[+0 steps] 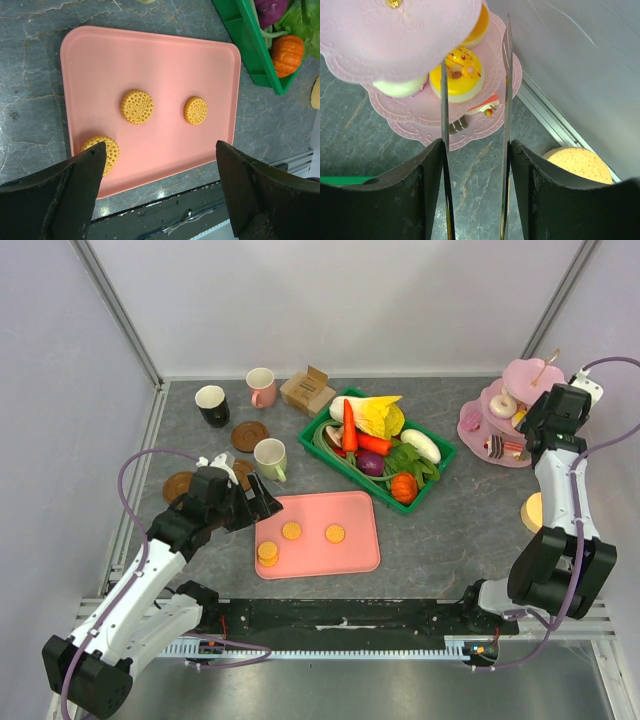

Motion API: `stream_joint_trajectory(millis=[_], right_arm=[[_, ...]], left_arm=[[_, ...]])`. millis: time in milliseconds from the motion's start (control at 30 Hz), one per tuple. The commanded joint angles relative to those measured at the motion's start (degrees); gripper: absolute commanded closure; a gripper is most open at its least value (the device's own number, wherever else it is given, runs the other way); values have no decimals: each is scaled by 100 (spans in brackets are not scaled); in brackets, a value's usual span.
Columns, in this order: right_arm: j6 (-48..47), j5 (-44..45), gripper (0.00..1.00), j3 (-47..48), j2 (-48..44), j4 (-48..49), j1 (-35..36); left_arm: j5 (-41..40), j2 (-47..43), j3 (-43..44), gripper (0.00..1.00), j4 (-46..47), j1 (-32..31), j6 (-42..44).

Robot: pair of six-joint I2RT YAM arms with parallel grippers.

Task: Serve the afternoon tea

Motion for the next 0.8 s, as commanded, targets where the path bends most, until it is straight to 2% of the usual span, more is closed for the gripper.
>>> stream_joint_trajectory(millis=[0,467,767], right_arm=[[140,83,39,-37,-463,-57,-25],[457,145,39,-169,-780,-1050,-16],[720,40,41,-125,-1307,-1585,19]], left_arm=[[114,-97,12,4,81,-16,216],[194,-150,-32,4,125,-16,225],[220,-132,-50,4,160,-33,225]])
